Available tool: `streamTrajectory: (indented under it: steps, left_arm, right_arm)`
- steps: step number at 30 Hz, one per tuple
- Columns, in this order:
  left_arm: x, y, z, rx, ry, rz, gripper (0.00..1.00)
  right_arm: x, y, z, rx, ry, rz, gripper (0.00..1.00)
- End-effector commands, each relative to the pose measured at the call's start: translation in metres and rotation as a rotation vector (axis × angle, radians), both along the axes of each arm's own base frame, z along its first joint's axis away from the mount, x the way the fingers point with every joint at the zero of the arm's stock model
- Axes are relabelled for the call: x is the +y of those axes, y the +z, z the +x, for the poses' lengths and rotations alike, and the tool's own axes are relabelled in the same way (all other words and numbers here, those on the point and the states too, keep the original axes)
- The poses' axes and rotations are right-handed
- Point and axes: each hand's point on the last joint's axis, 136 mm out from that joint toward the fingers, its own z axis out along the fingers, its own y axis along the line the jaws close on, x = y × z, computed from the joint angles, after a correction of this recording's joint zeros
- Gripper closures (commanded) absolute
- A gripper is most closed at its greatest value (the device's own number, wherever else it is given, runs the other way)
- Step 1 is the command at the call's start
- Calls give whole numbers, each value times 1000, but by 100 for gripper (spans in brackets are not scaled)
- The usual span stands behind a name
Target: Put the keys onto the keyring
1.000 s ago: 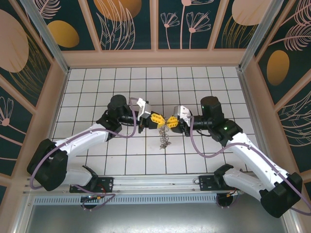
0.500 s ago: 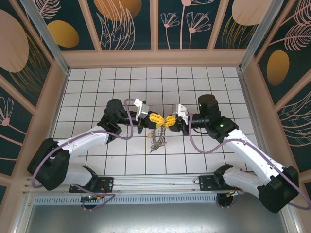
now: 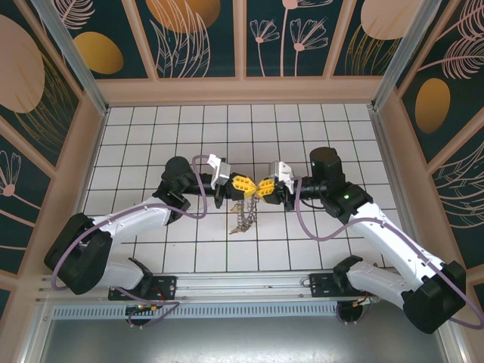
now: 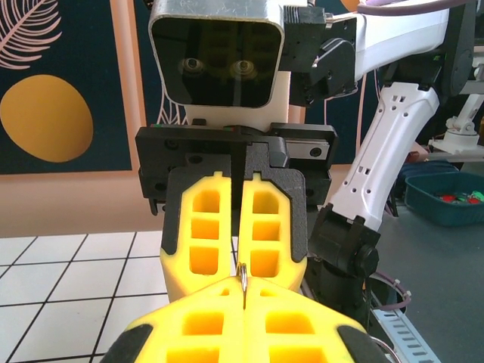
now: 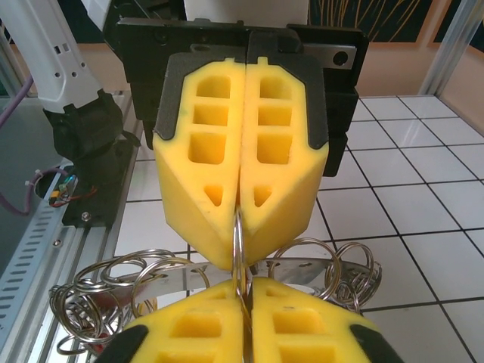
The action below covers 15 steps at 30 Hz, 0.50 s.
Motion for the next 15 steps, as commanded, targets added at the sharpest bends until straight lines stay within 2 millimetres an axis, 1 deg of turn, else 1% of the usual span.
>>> streamTrajectory:
  steps: [1, 4, 6, 9, 10, 11, 12, 15]
  left_arm:
    - [-2, -6, -9, 1, -27, 19, 100]
    - [-3, -11, -6, 7, -7, 44, 100]
    - [-1, -16, -5, 3, 14, 66, 98]
    - [1, -18, -8, -9, 15, 94, 100]
    - [1, -19, -8, -8, 14, 97, 100]
    - [2, -17, -8, -8, 18, 94, 100]
    - [2, -16, -8, -3, 21, 91, 100]
    - [2, -12, -7, 6, 23, 72, 100]
  right_arm:
    - [1, 19, -6, -63, 34, 56, 96]
    - [0, 20, -7, -66, 36, 54, 100]
    - [0, 19, -8, -65, 38, 47, 100]
    - [-1, 19, -9, -66, 39, 44, 100]
    - [-2, 19, -10, -65, 37, 46, 93]
    - [-2, 20, -11, -67, 37, 52, 84]
    - [-2, 19, -11, -68, 35, 54, 80]
    - [-2, 19, -13, -68, 41, 57, 79]
